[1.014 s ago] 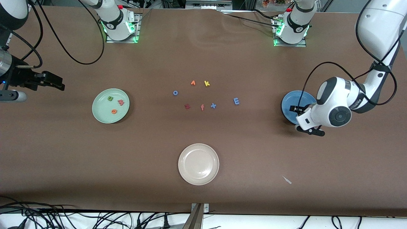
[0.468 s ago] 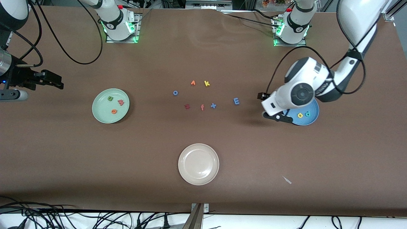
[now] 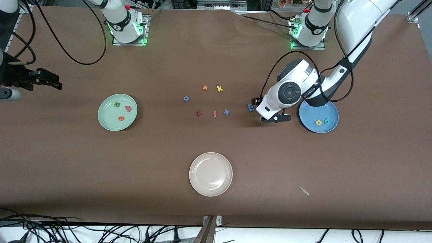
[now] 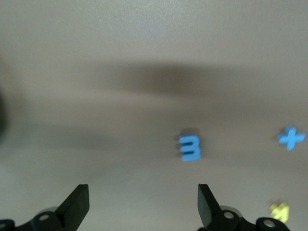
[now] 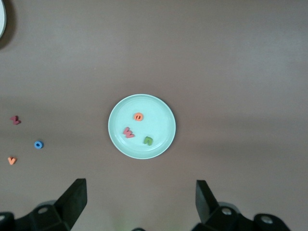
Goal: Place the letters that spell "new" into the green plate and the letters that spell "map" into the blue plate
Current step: 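Lower the left gripper and grasp the blue 3-shaped letter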
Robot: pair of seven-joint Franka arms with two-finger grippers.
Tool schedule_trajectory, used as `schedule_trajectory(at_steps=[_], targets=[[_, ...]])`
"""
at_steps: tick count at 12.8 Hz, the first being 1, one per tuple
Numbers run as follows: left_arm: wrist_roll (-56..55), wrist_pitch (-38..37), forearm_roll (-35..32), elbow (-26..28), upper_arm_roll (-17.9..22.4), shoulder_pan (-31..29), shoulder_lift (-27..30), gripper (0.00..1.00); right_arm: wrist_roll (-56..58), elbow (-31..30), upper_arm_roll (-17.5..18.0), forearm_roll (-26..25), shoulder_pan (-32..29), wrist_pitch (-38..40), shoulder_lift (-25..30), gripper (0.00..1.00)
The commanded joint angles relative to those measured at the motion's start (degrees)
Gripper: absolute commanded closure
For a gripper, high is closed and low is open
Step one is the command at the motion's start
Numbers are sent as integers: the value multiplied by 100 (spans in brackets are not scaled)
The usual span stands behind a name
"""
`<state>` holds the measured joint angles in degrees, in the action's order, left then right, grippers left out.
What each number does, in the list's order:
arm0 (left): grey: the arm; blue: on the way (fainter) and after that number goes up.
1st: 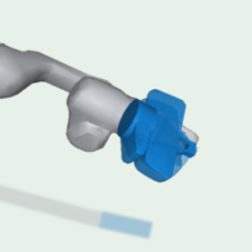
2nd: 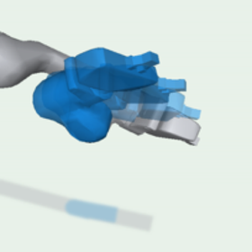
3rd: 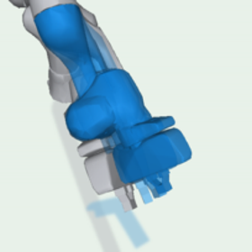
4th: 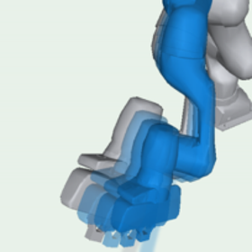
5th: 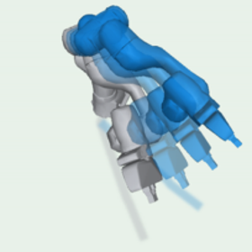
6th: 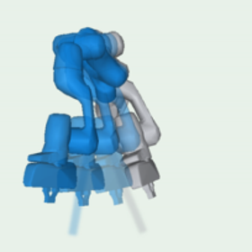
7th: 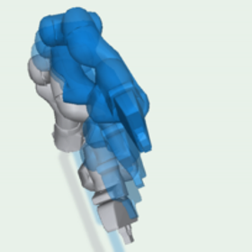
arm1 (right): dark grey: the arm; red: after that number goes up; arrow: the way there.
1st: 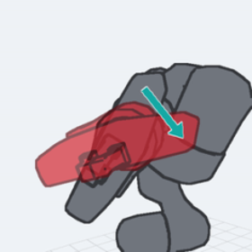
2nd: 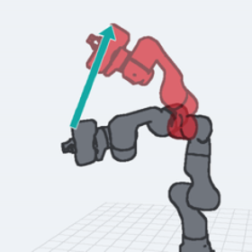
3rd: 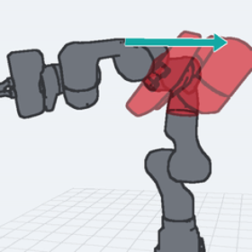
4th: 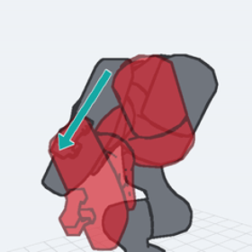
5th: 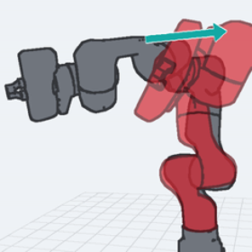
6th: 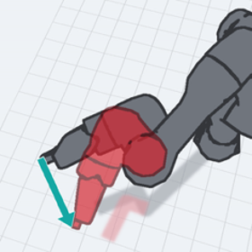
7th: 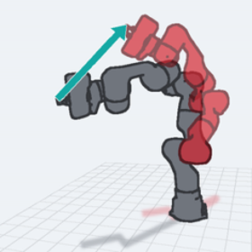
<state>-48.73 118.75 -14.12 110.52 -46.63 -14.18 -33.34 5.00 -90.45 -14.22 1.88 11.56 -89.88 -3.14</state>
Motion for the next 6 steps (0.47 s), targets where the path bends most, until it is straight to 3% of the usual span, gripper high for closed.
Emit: schedule_trajectory(at_steps=[1,2,6], targets=[[-916,595,15,285,13,73,-155,2,27,-728,986,-153,-958,-311,603,0],[-1145,814,6,364,31,152,-199,5,53,-720,1122,-162,-1067,-276,638,0],[-1657,1555,-230,462,390,652,-313,9,28,-298,1070,-458,-1068,75,375,0]])
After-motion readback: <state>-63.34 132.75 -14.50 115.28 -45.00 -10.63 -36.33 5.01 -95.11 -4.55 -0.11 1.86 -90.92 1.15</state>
